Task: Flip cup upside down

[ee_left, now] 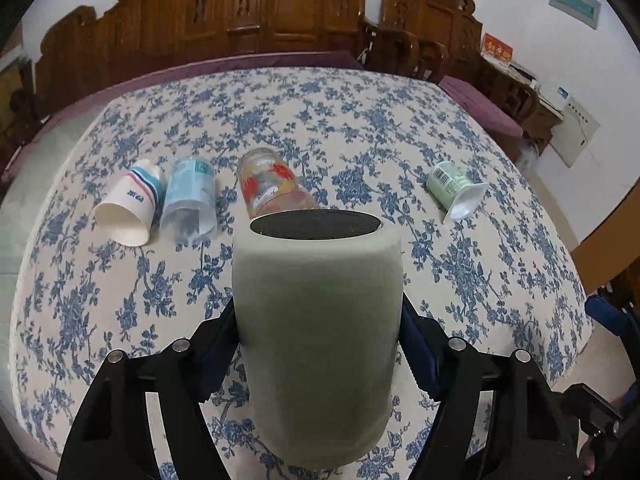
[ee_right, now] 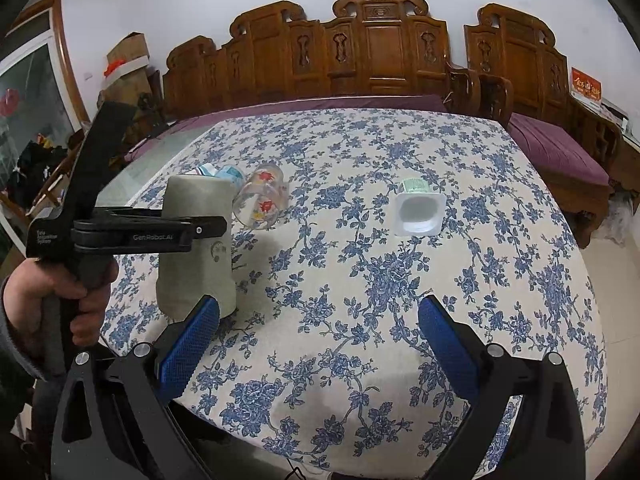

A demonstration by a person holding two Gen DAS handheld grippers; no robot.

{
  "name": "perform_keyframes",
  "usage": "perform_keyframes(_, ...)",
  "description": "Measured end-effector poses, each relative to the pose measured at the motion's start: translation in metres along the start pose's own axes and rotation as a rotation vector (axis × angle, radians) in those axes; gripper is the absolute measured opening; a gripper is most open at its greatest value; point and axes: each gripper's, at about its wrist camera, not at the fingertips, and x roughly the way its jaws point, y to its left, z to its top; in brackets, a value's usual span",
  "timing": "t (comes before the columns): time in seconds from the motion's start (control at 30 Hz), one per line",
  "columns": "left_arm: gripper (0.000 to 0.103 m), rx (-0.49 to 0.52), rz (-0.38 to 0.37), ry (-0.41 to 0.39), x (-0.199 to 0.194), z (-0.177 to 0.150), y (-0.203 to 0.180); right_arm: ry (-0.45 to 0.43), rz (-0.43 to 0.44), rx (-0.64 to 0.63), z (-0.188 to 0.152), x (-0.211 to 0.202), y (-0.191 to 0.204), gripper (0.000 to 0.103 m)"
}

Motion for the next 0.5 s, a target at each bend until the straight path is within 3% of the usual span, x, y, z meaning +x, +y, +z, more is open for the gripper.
perform_keyframes(0.27, 0.07, 0.002, -0.001, -0.072, 0.0, -0.007, 0.002, 0.001, -0.002, 0.0, -0.001, 0.001, 0.0, 0.1)
perform_keyframes(0.5, 0.07, 0.041, 0.001, -0.099, -0.018, -0.034, -0.002, 0.004, -0.002, -0.004, -0.002, 0.002, 0.0, 0.1)
